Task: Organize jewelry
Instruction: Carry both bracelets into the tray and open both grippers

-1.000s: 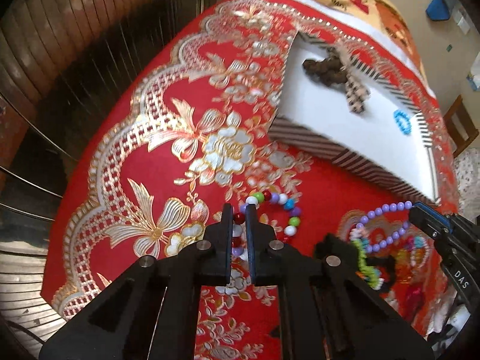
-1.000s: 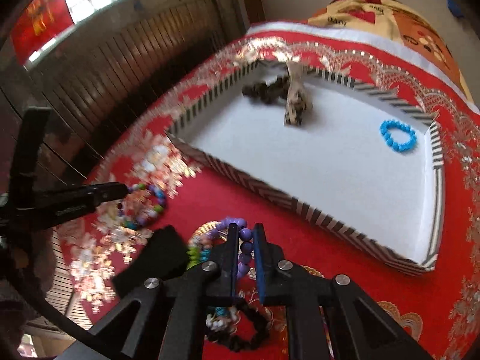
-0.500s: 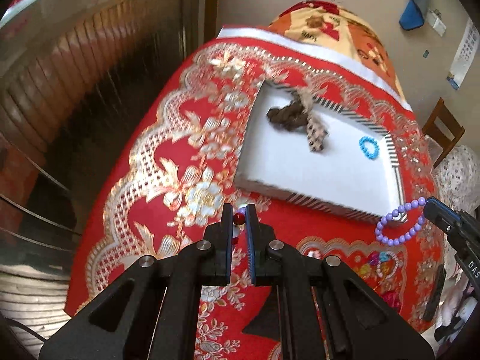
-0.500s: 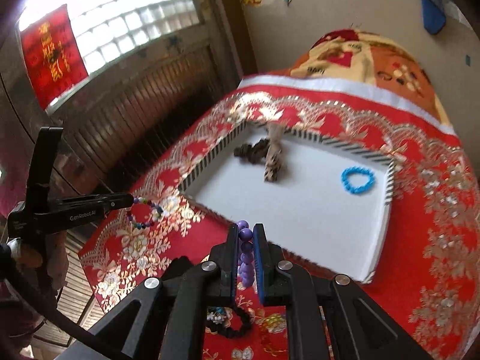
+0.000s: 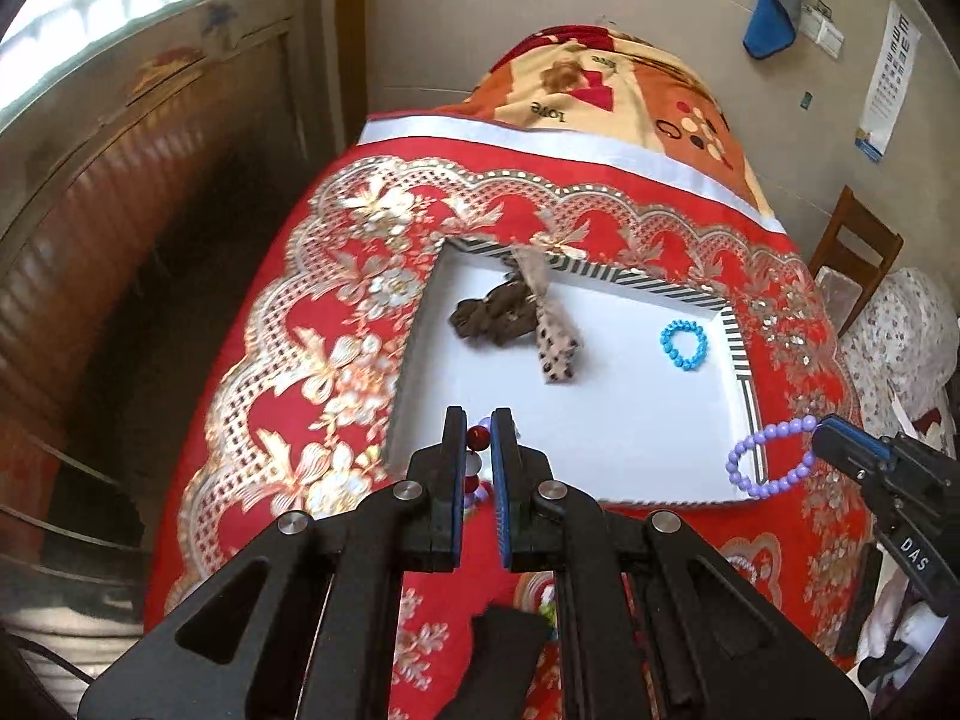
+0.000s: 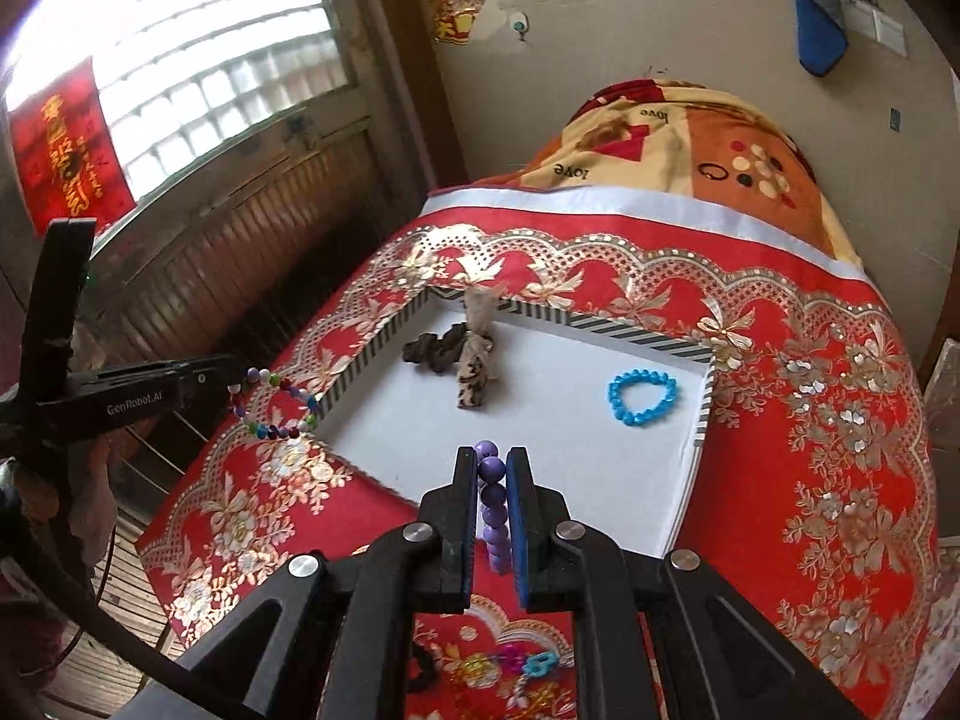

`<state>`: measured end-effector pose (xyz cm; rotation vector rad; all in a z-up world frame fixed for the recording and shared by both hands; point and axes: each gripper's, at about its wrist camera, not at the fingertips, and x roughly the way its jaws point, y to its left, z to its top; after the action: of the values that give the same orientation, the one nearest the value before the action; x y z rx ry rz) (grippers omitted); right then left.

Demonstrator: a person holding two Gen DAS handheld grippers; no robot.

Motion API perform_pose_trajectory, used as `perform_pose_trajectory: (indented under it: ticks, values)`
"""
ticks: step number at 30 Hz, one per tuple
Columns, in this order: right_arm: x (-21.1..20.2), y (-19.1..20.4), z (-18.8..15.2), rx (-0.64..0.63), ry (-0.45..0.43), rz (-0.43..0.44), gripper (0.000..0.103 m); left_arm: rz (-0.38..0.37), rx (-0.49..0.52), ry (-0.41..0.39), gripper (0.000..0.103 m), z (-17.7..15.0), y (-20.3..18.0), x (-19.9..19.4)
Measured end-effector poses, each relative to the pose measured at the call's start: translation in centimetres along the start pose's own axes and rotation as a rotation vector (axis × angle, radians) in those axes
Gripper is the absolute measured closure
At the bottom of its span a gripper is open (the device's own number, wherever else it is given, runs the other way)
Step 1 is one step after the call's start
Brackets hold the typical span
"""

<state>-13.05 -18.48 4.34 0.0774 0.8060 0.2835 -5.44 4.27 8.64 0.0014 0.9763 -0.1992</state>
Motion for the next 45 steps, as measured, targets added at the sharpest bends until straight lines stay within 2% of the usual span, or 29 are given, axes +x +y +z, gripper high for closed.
perform_pose_trajectory:
  ticks: [14, 18, 25, 29, 36, 37, 39, 40, 41, 44, 45]
  values:
    - [5.4, -2.7, 2.0, 0.036, 0.066, -0.008, 0.094, -0.028, 0.038, 0.081, 0.096, 2.4, -2.4, 6.2]
    - [8.0, -2.6, 2.8, 0.034, 0.104, 0.010, 0.094, -0.024, 0.017, 0.119, 0.096, 2.7, -1.6, 8.6]
    - [14.4, -2.7, 5.3, 0.007, 0.183, 0.065, 0.094, 0.027, -0.060, 0.195, 0.096, 3.2, 1.7, 13.3]
    - [18.6, -3.7, 7.4, -0.008, 0.209, 0.032, 0.094, 0.026, -0.070, 0.208, 0.096, 3.5, 2.3, 14.4]
    - [23.3, -7.0, 9.5, 0.063, 0.231, -0.047, 0.094, 0.035, -0.073, 0.205, 0.095, 4.2, 2.5, 15.5]
    - [23.7, -7.3, 9.5, 0.074, 0.234, -0.050, 0.094, 0.026, -0.068, 0.199, 0.092, 4.2, 2.4, 15.5]
    - [24.2, -7.5, 9.6, 0.084, 0.242, -0.052, 0.094, 0.007, -0.073, 0.189, 0.076, 4.3, 2.4, 15.6]
    - [24.4, -7.5, 9.6, 0.083, 0.245, -0.054, 0.094, -0.006, -0.086, 0.183, 0.063, 4.3, 2.5, 15.6]
    - [24.7, -7.5, 9.5, 0.077, 0.251, -0.059, 0.094, -0.016, -0.099, 0.180, 0.057, 4.3, 2.6, 15.6]
    - [24.8, -7.5, 9.2, 0.072, 0.268, -0.061, 0.079, -0.011, -0.110, 0.176, 0.057, 4.5, 2.6, 15.6]
    - [24.5, -7.5, 9.1, 0.076, 0.263, -0.056, 0.079, -0.006, -0.109, 0.173, 0.056, 4.5, 2.6, 15.5]
